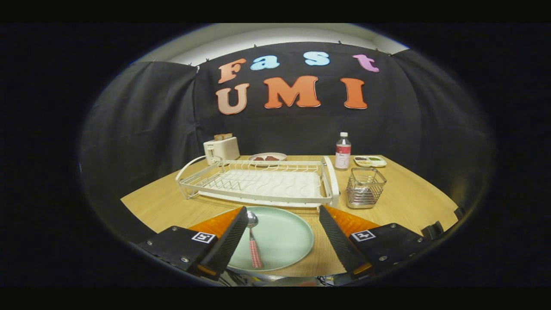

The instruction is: Take the plate from the dish rack, then take the spoon from the basket and place it into the plate.

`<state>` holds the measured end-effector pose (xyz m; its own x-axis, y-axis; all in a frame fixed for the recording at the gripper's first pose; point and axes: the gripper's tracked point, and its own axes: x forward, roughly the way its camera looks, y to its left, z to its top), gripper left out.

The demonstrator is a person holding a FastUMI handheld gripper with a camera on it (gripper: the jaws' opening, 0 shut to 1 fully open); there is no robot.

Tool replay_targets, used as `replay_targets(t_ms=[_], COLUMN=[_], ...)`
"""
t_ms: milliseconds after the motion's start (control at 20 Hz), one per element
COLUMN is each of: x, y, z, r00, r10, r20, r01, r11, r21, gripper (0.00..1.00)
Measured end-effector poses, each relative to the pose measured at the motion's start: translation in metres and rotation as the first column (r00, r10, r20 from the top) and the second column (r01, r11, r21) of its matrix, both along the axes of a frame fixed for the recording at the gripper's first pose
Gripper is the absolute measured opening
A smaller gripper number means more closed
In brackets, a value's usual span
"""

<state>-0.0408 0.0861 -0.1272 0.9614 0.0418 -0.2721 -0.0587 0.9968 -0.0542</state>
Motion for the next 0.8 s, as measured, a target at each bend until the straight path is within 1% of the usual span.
replay_targets(t_ms=[200, 300, 450, 550, 700, 800], x=[0.012, 0.017, 0.015, 0.012, 0.006, 0.004], y=[-0.036, -0.061, -0.106, -0.125, -0.138, -0.144], z=[0.033, 0.049, 0.063, 0.066, 0.06, 0.053], r00=[0.995, 0.988, 0.963, 0.946, 0.935, 0.932], r10=[-0.075, -0.127, -0.236, -0.292, -0.328, -0.342], r20=[0.06, 0.092, 0.133, 0.143, 0.134, 0.122], r01=[0.075, 0.129, 0.243, 0.298, 0.328, 0.343], r11=[0.997, 0.992, 0.969, 0.954, 0.944, 0.939], r21=[0.0, -0.013, -0.043, -0.023, 0.02, 0.009], gripper=[0.98, 0.99, 0.99, 0.98, 0.98, 0.98])
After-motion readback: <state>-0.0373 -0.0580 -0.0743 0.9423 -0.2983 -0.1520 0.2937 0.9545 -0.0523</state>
